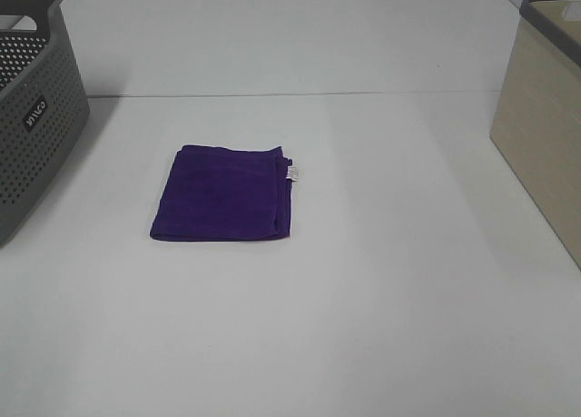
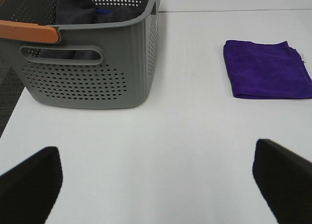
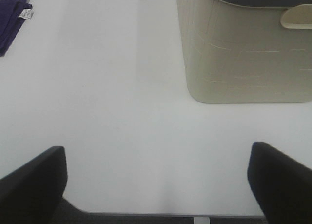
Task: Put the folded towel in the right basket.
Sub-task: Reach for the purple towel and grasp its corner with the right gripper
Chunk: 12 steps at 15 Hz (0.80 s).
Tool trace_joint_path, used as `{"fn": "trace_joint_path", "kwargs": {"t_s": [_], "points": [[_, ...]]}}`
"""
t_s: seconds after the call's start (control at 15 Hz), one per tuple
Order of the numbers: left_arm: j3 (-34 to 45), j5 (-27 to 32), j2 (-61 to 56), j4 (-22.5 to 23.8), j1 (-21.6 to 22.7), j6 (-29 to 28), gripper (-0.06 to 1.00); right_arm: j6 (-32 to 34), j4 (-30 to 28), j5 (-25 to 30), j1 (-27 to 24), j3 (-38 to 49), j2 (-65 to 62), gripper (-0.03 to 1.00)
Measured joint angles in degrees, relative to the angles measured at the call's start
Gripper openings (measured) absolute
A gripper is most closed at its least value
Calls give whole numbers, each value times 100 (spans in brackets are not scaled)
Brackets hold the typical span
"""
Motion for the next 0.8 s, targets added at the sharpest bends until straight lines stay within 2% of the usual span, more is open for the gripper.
{"fn": "trace_joint_path", "kwargs": {"t_s": [0.67,0.8], "points": [[0,0,0,0,0,0,99,0,29,-6,0,-29,0,96],[0,0,0,0,0,0,99,92,212,321,0,-561,350,96]]}}
